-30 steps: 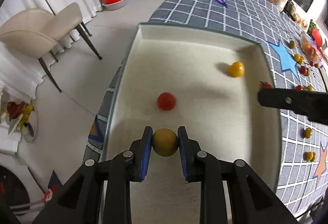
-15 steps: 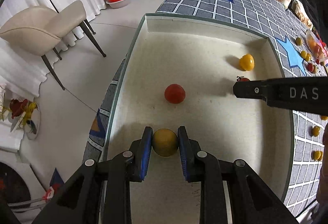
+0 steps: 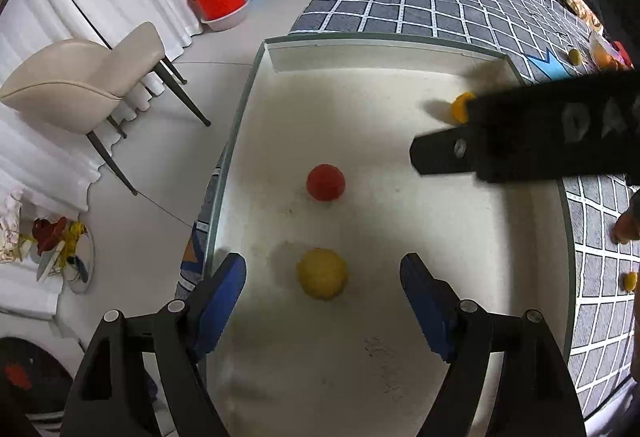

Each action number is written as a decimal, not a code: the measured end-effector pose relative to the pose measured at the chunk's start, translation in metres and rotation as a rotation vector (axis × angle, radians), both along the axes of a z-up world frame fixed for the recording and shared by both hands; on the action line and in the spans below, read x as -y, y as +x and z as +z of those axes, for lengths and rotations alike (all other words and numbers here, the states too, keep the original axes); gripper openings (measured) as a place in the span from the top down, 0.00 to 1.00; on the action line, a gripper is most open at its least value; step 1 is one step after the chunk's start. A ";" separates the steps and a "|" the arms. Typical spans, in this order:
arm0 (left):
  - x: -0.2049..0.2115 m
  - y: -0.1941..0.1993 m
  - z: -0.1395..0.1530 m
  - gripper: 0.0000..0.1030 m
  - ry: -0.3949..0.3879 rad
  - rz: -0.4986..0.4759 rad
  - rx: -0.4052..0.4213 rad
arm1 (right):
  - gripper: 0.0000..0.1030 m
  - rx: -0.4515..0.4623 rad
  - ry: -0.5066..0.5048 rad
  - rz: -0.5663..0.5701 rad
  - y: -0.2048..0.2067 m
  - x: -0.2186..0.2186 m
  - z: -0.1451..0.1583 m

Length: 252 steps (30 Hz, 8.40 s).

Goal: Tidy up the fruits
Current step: 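Carry both fruits into the cream tray and open both tools to release, then grasp a yellow-brown fruit with the left tool while the right tool grasps a yellow tomato, then lower both fruits into the cream tray and open both tools, then return both tools to the table and grasp a red tomato with the left tool, then grasp a yellow tomato with the right tool while the left tool holds its red tomato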

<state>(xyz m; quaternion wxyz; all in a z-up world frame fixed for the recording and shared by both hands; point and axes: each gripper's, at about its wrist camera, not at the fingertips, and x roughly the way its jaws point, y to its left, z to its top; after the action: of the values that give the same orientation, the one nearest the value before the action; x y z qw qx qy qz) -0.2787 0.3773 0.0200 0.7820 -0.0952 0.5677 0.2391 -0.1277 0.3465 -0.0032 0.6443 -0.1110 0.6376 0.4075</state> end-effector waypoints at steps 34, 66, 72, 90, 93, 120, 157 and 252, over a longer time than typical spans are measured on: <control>0.197 0.107 0.025 0.22 -0.143 -0.435 0.045 | 0.20 0.078 -0.135 -0.440 0.074 0.290 0.016; 0.235 0.130 -0.005 0.78 -0.239 -0.440 0.015 | 0.75 0.010 -0.060 -0.393 0.088 0.296 -0.003; 0.213 0.122 0.010 0.78 -0.277 -0.388 0.036 | 0.75 -0.006 -0.035 -0.413 0.078 0.307 0.005; 0.141 0.078 0.031 0.78 -0.227 -0.255 0.072 | 0.75 -0.005 0.009 -0.302 0.053 0.243 0.032; 0.117 0.069 0.034 0.78 -0.207 -0.207 0.081 | 0.75 -0.007 0.023 -0.261 0.047 0.219 0.036; -0.036 0.077 -0.006 0.78 -0.055 -0.027 0.052 | 0.75 0.018 -0.013 0.000 0.001 0.038 0.011; 0.027 0.082 0.055 0.22 0.022 -0.174 0.109 | 0.22 0.070 0.022 -0.095 0.001 0.119 0.047; 0.151 0.143 0.030 0.82 -0.211 -0.282 0.115 | 0.80 0.044 -0.018 -0.406 0.099 0.284 0.020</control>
<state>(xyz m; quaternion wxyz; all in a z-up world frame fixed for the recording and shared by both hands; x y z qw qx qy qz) -0.1360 0.2260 0.0502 0.8247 -0.1096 0.5516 0.0603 -0.0284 0.0626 0.0164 0.7258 0.0052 0.6363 0.2612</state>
